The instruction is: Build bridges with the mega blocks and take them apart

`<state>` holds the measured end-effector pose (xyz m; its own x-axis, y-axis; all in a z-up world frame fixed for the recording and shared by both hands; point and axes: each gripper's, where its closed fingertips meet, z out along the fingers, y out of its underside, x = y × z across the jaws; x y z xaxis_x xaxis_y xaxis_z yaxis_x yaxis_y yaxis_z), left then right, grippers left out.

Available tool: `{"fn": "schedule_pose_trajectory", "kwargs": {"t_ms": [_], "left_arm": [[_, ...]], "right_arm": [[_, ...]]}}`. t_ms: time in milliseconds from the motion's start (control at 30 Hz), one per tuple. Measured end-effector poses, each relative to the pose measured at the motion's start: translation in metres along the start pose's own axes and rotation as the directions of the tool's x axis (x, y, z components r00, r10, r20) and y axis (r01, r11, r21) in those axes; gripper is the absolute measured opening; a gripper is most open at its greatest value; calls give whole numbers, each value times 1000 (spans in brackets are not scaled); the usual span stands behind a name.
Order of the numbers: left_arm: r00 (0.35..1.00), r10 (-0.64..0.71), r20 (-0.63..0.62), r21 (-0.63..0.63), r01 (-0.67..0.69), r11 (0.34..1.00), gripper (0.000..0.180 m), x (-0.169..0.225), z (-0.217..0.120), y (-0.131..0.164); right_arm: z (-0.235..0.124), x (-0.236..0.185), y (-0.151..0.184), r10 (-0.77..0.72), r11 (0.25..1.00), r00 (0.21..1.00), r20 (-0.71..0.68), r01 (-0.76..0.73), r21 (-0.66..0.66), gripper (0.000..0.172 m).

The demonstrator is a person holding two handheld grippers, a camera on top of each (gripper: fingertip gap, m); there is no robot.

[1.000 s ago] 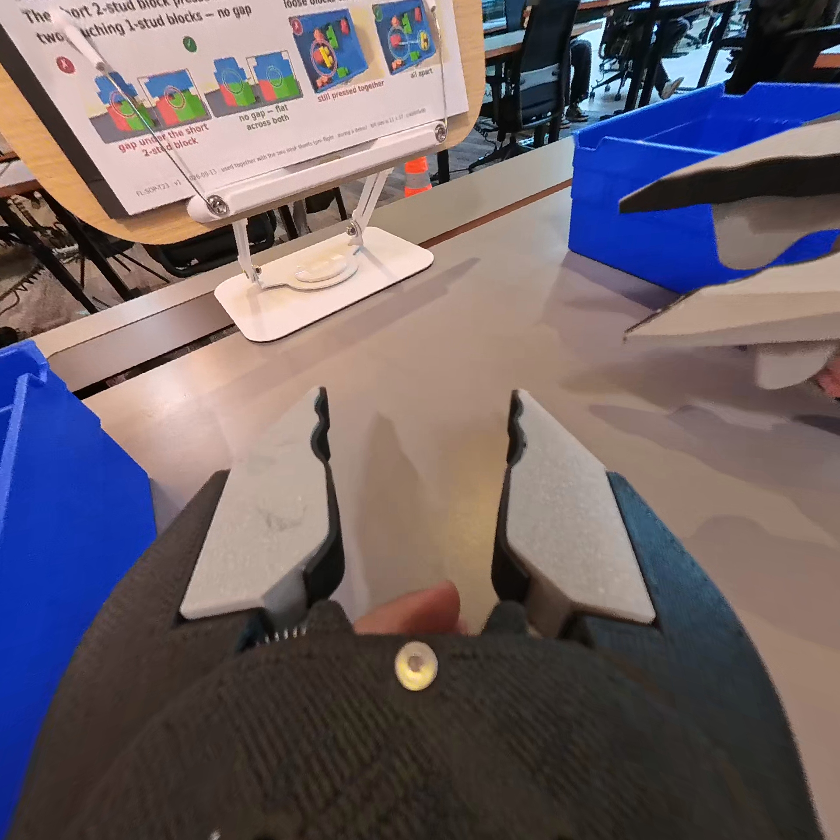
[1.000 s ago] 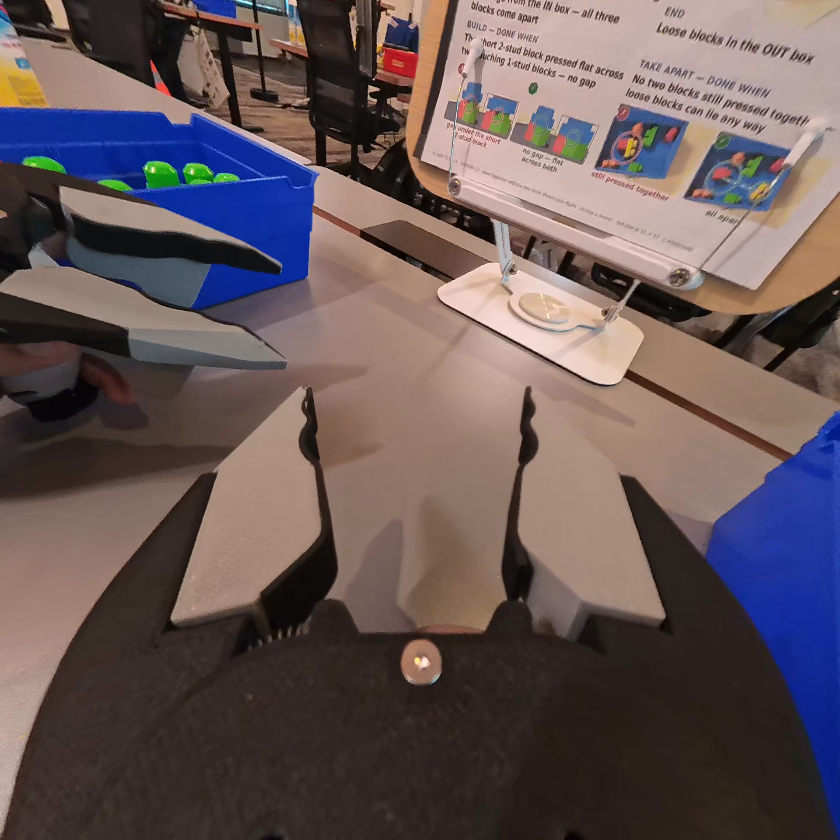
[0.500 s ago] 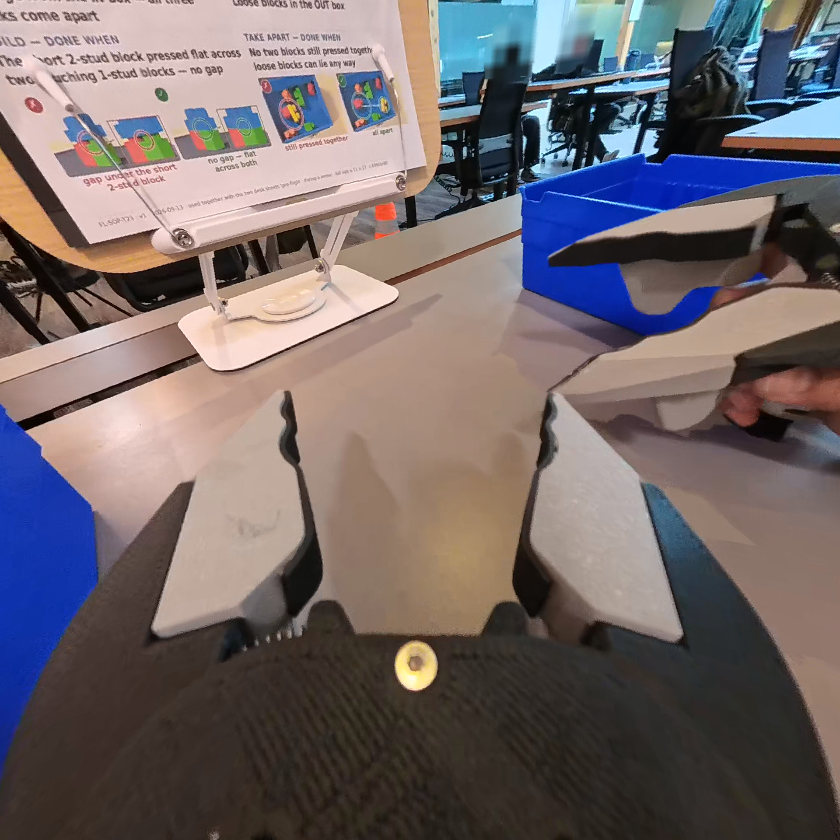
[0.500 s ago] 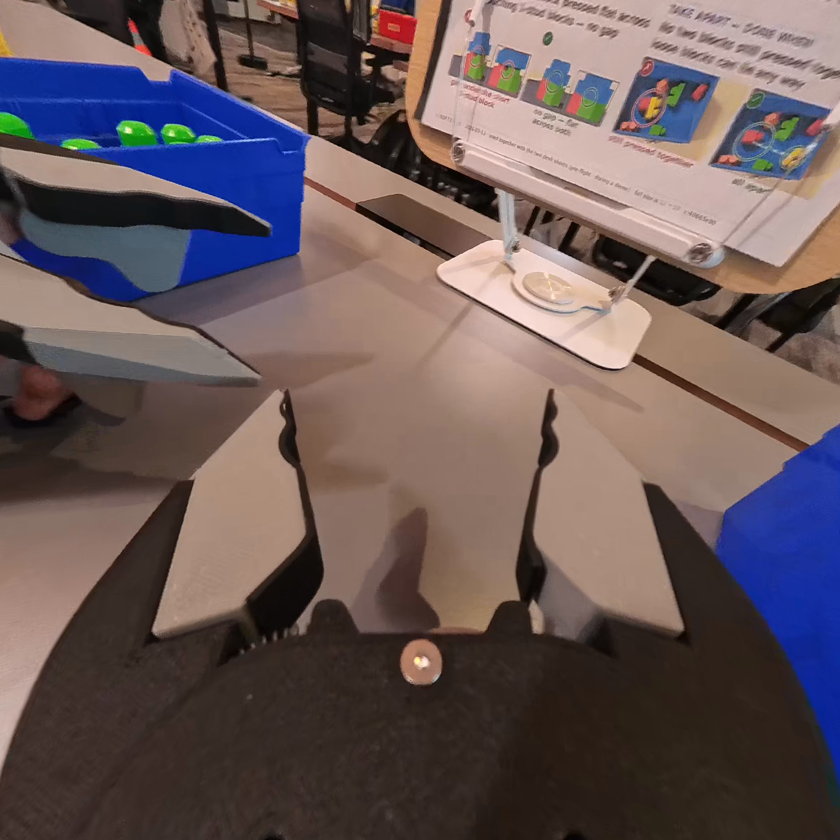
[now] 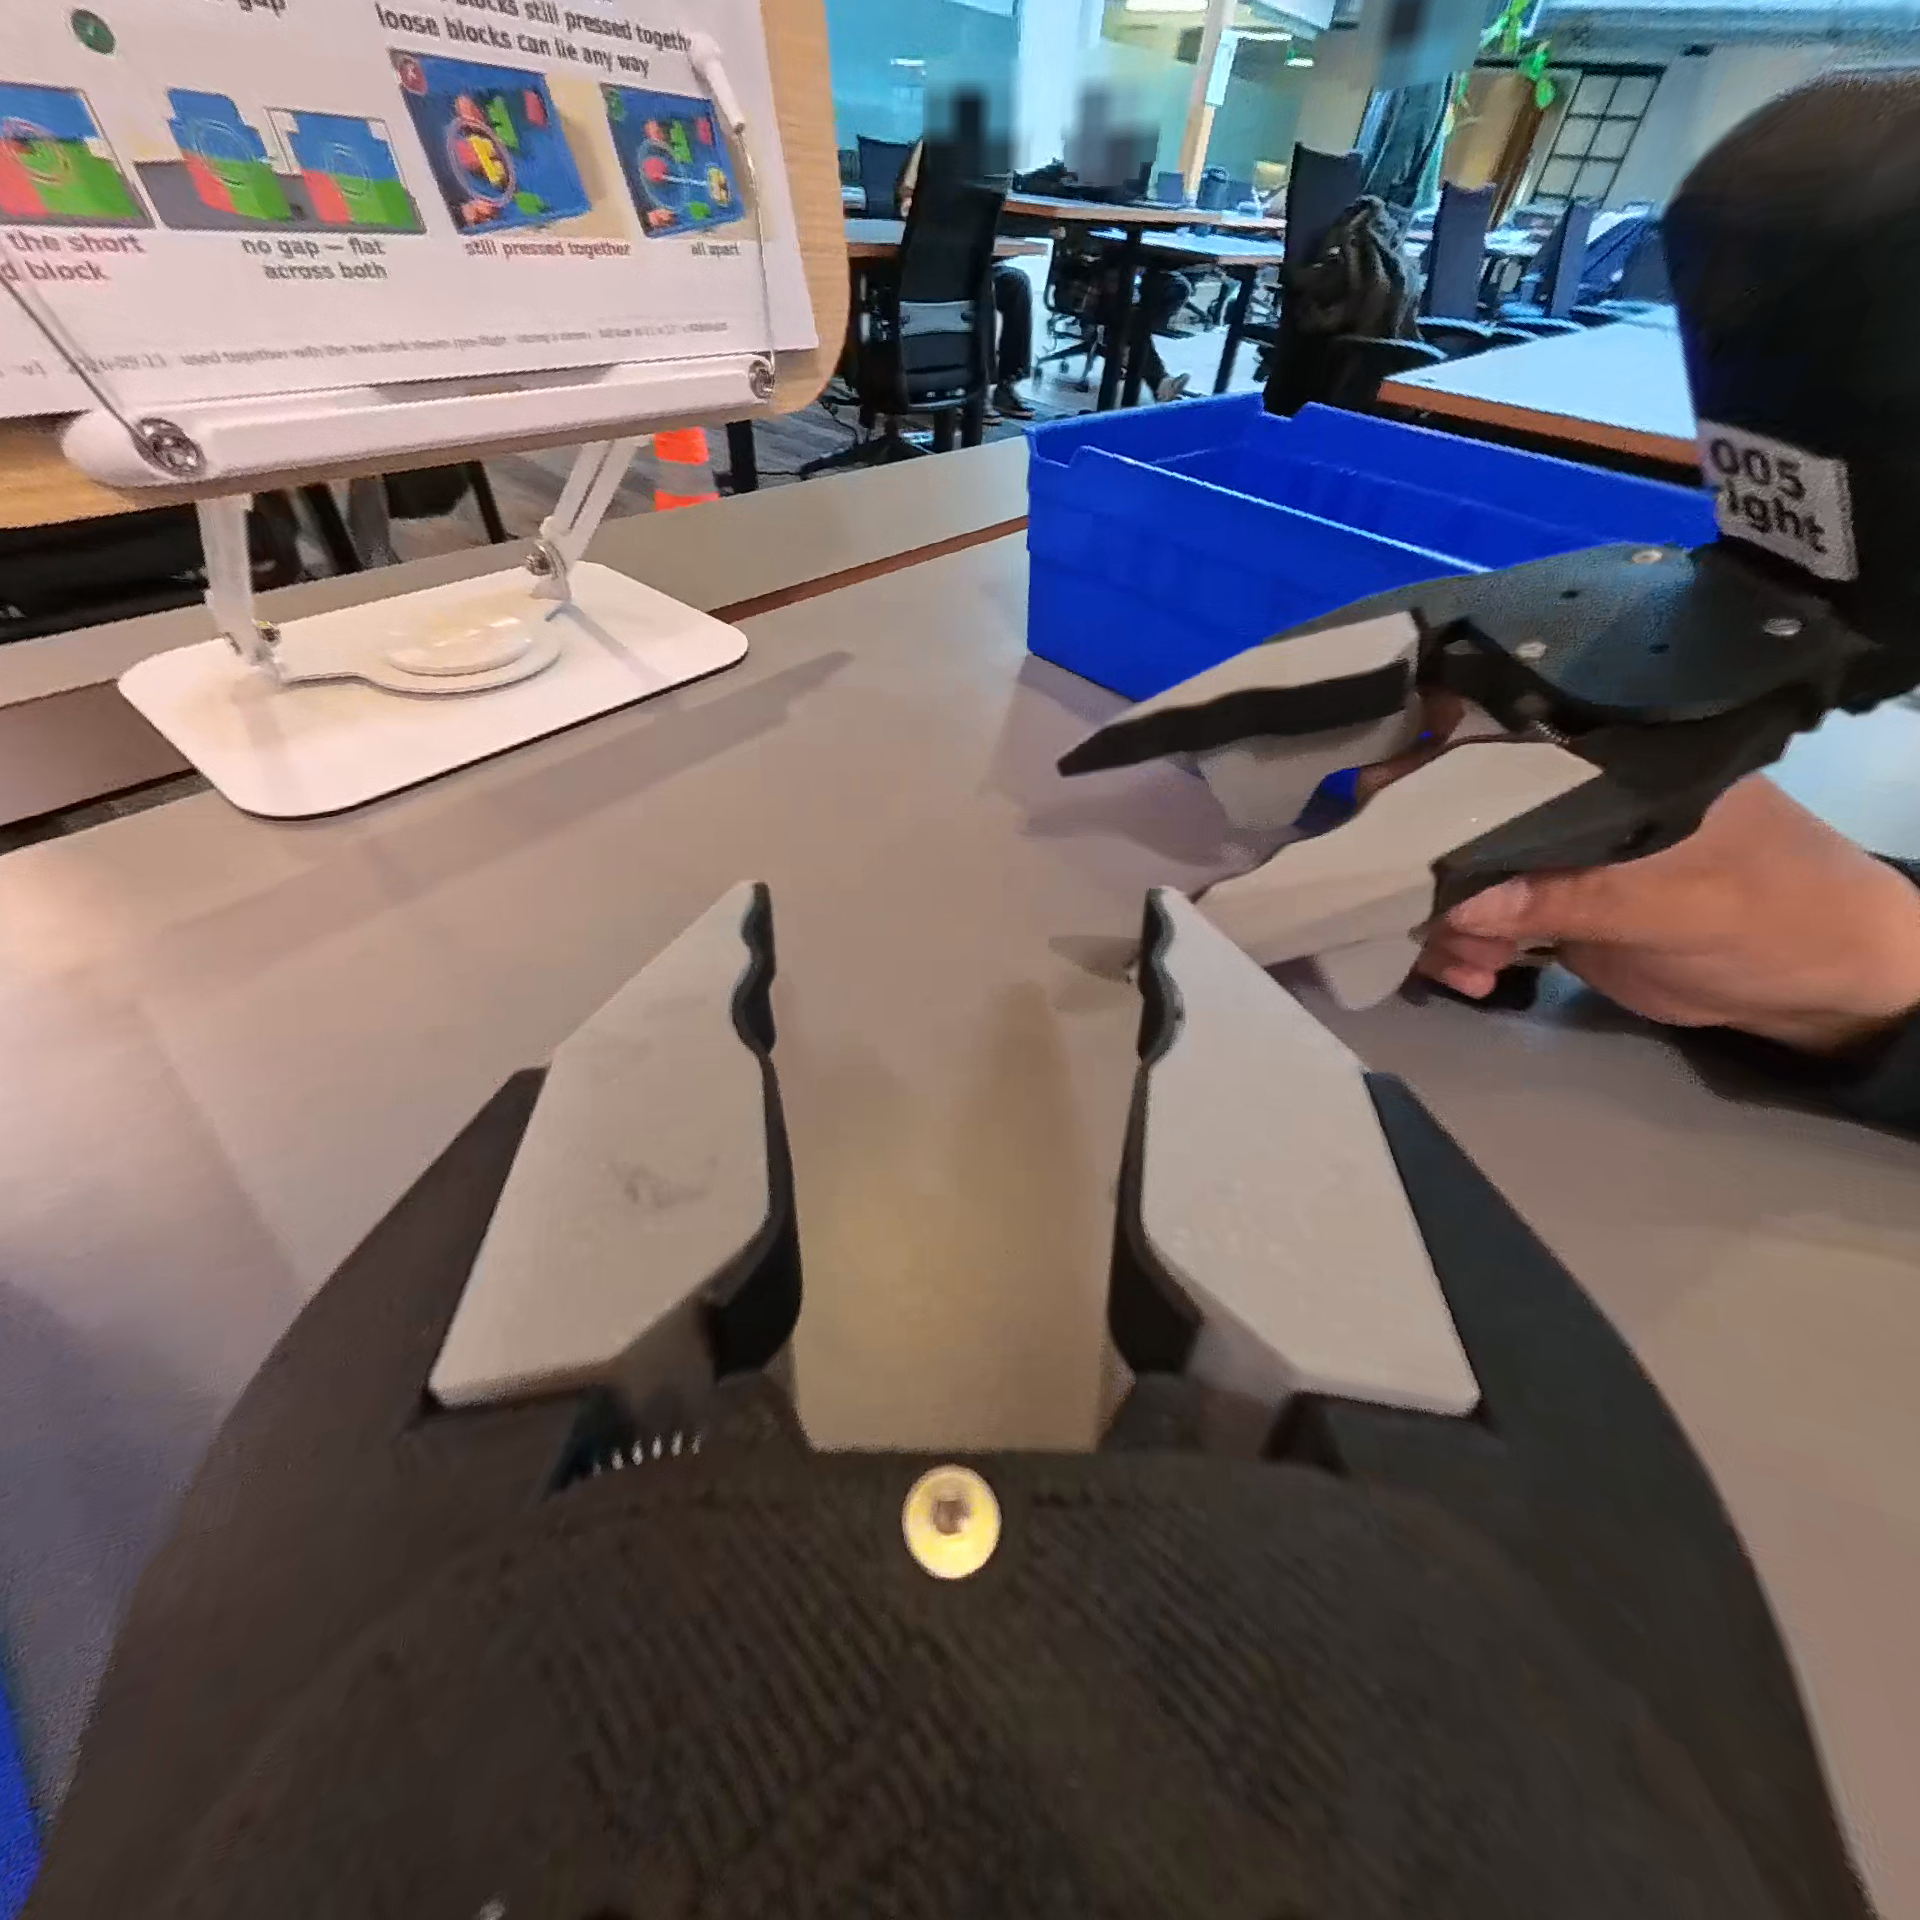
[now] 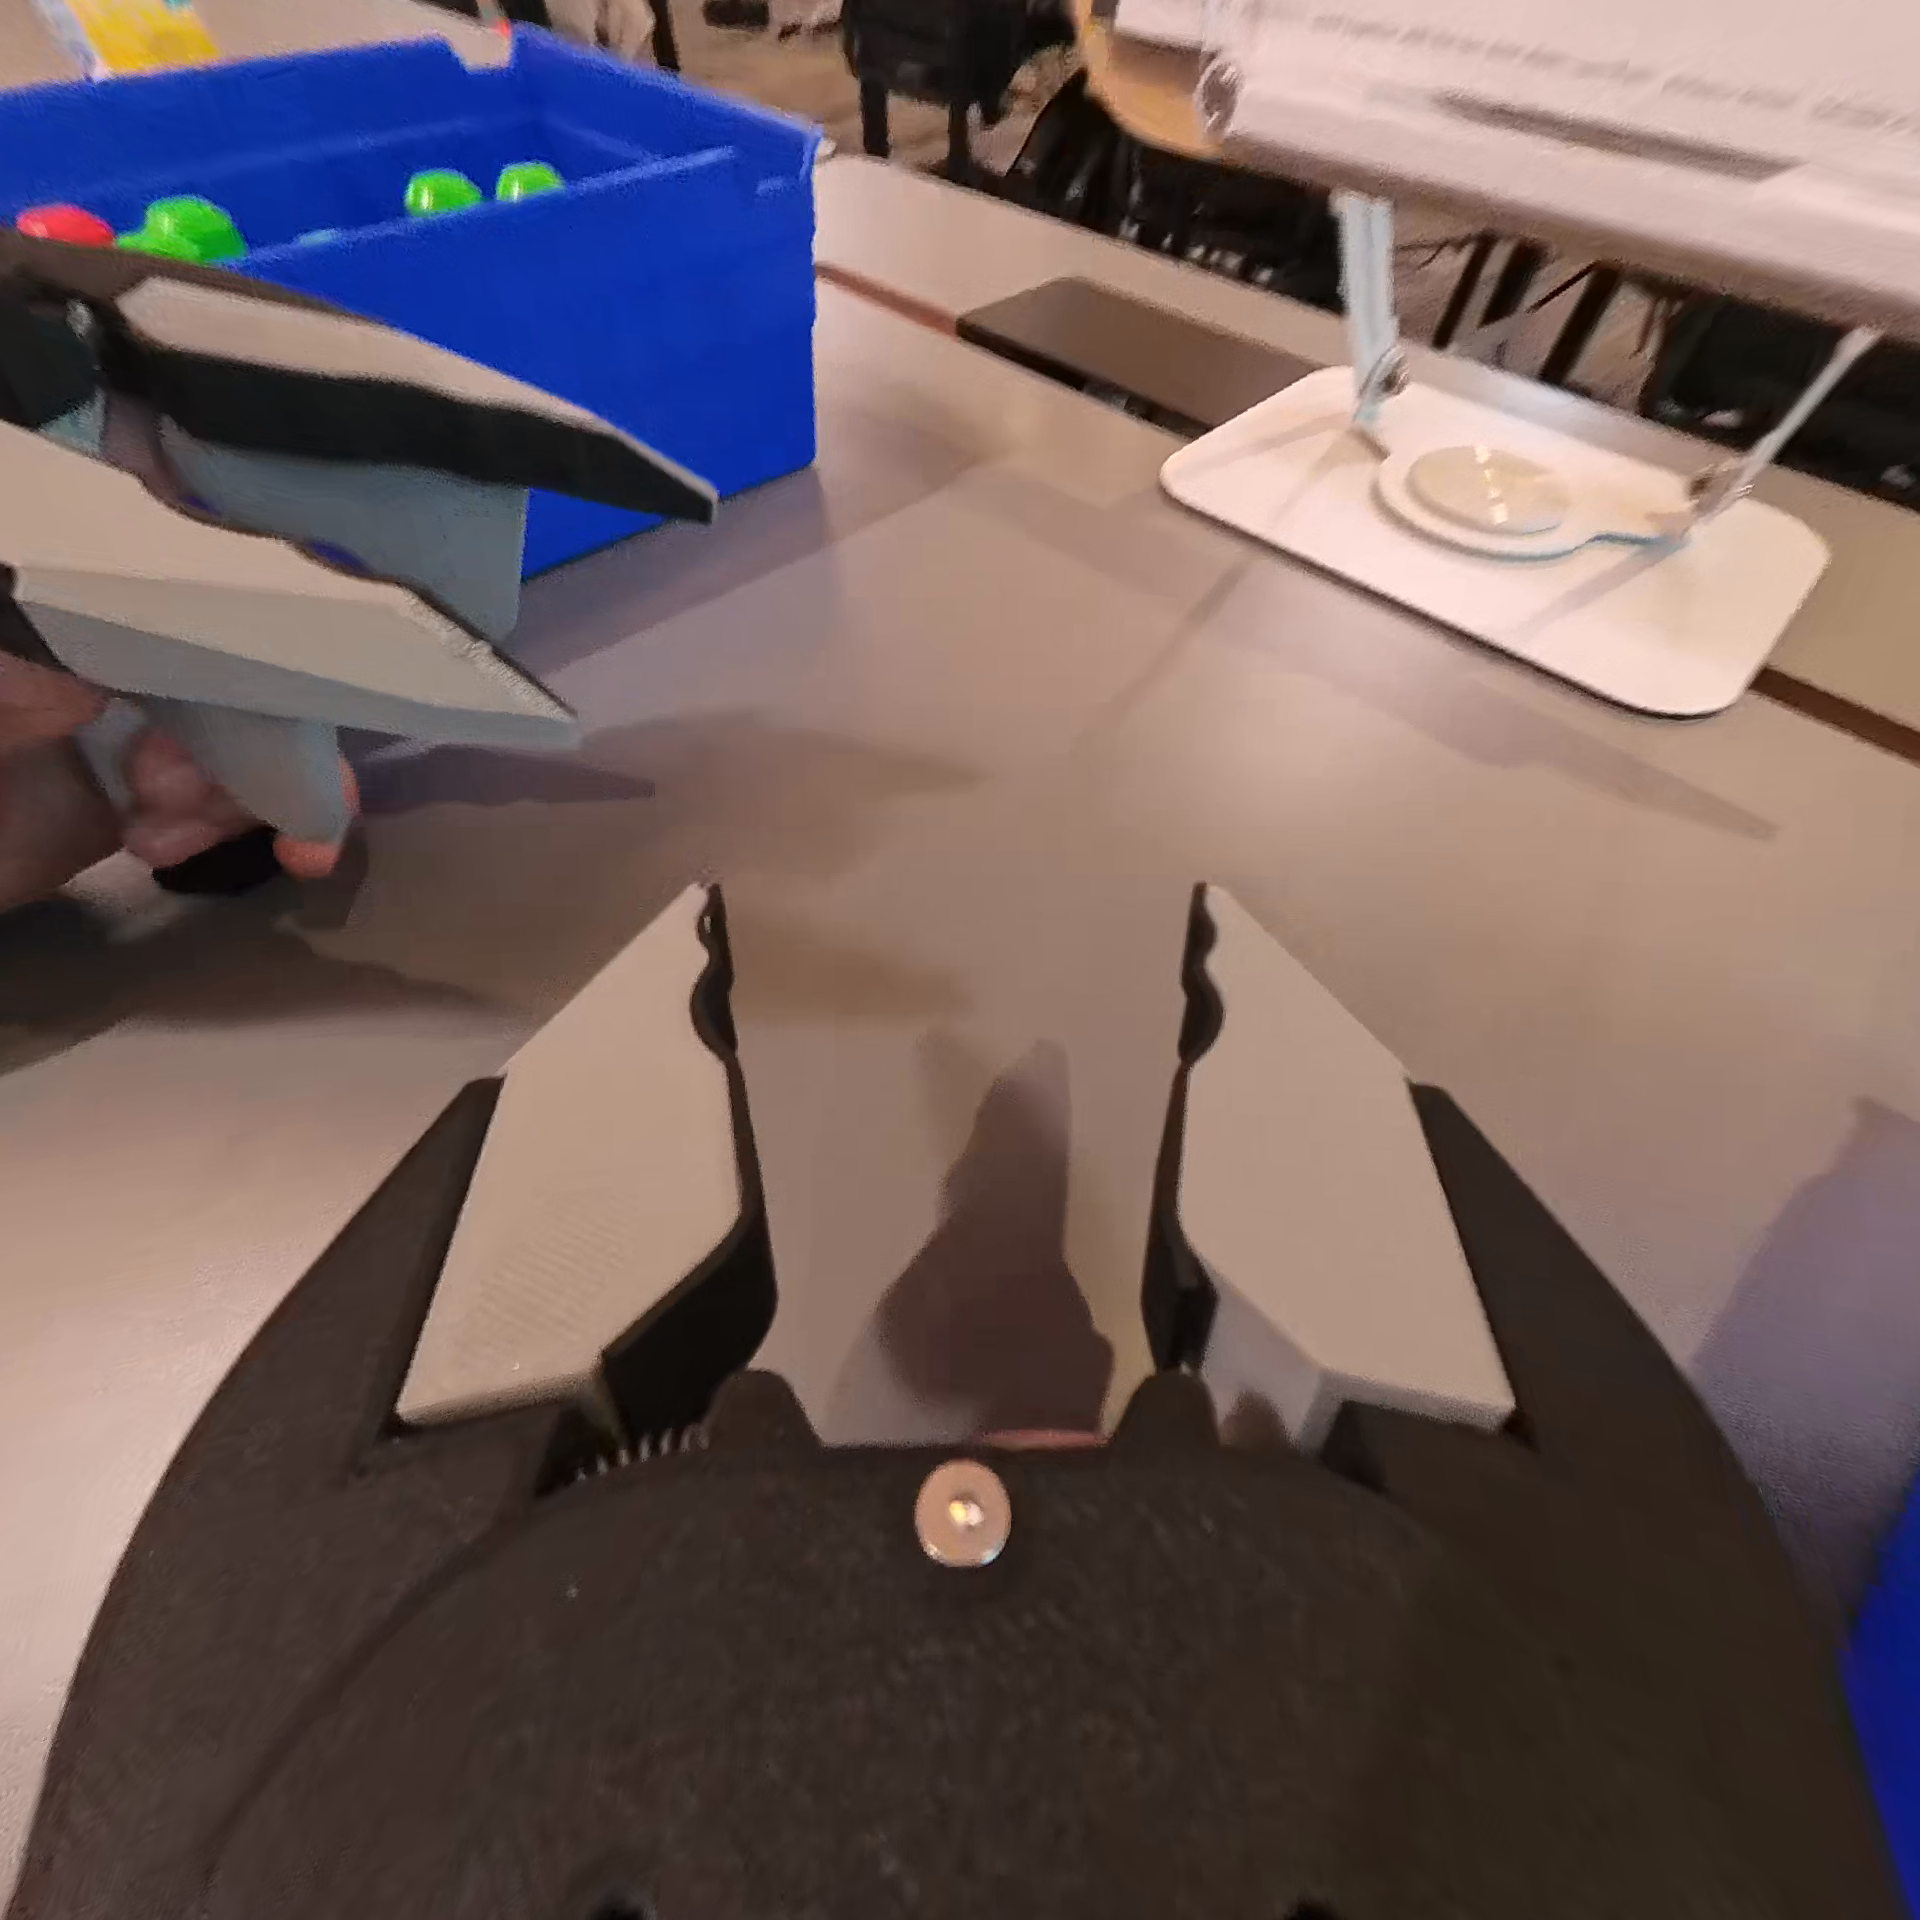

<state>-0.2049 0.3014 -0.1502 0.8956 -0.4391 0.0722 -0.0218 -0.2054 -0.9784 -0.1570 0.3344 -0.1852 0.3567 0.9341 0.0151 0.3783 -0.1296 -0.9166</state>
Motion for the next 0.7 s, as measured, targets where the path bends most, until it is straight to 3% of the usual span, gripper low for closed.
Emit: {"fn": "schedule_pose_trajectory", "kwargs": {"t_ms": [233, 333, 700], "left_arm": [[996, 75, 43, -10, -74, 997, 67, 0, 1, 2], [998, 60, -7, -33, -60, 998, 49, 6, 2, 6], [999, 52, -7, -63, -52, 997, 48, 4, 4, 13]], "right_arm": [[4, -7, 3, -40, 999, 999, 11, 40, -17, 83], [4, -7, 3, -44, 999, 999, 9, 44, -18, 83], [1, -5, -2, -51, 999, 999, -6, 51, 9, 81]]}}
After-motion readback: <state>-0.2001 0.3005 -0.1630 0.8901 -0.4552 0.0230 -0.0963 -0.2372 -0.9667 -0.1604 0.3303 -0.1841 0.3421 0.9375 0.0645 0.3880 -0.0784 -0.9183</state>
